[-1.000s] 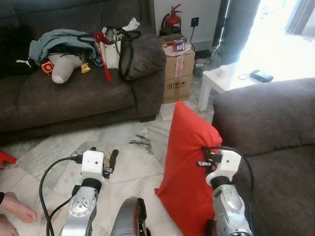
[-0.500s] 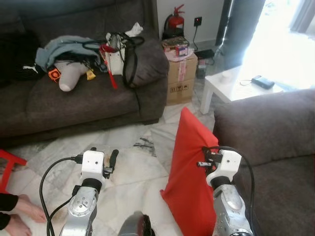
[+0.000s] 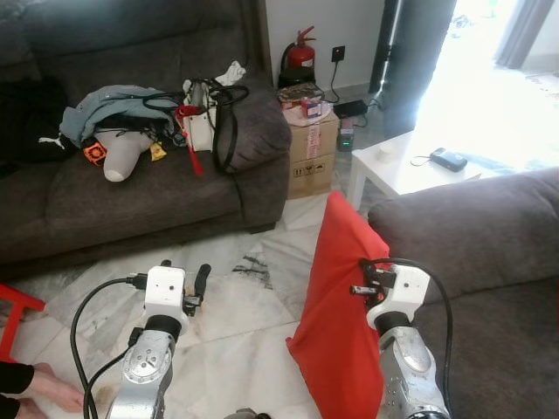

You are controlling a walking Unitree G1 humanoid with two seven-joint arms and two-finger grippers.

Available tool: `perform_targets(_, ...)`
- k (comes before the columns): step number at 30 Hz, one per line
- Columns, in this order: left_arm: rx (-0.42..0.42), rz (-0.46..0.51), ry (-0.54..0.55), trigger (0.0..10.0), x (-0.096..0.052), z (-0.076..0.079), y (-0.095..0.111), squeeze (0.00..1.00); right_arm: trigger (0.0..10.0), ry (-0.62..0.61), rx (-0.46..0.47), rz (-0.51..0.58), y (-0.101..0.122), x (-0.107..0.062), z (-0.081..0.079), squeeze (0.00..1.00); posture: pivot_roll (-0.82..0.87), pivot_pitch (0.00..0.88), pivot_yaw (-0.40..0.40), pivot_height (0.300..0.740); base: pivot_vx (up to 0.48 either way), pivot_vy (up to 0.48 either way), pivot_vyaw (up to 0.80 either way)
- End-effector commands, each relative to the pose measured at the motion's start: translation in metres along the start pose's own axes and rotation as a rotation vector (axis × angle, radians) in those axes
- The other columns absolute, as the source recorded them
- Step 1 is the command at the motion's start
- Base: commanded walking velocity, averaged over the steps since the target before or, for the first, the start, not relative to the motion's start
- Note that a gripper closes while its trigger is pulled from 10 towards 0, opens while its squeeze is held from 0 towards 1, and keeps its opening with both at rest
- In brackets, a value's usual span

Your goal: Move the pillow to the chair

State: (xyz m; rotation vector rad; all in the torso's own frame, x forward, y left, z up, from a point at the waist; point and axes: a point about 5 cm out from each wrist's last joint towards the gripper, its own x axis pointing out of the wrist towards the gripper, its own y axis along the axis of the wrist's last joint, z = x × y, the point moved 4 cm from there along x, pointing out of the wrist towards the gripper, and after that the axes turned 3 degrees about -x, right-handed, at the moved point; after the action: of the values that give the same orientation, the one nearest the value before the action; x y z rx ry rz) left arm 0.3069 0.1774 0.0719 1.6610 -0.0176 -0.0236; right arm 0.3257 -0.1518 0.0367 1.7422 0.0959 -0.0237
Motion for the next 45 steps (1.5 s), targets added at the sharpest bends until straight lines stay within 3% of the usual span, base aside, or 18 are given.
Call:
perform_targets(1,-0.002,-0.011,0.014,10.0,-0.001,-0.005,-0.003,0.0,10.0,0.052,-0.016,0.152,0.039,0.013,-0.013,0.0,0.04,0.024,0.072,0.74,0.0,0.0,0.0)
perform_targets(15,-0.03,-0.021,0.016,10.0,-0.002,-0.001,-0.005,0.0,10.0,0.023,-0.006,0.126,0.034,0.014,-0.006,0.0,0.04,0.031,0.064,0.74,0.0,0.0,0.0)
perform_targets(37,-0.034,-0.028,0.018,10.0,-0.002,0.002,-0.006,0.0,10.0,0.004,-0.009,0.097,0.033,0.017,-0.001,0.0,0.03,0.04,0.054,0.74,0.0,0.281,0.0)
perform_targets(45,-0.04,-0.029,0.026,10.0,-0.002,0.003,-0.007,0.0,10.0,0.01,-0.031,0.095,0.034,0.018,-0.001,0.0,0.03,0.047,0.045,0.74,0.0,0.279,-0.51)
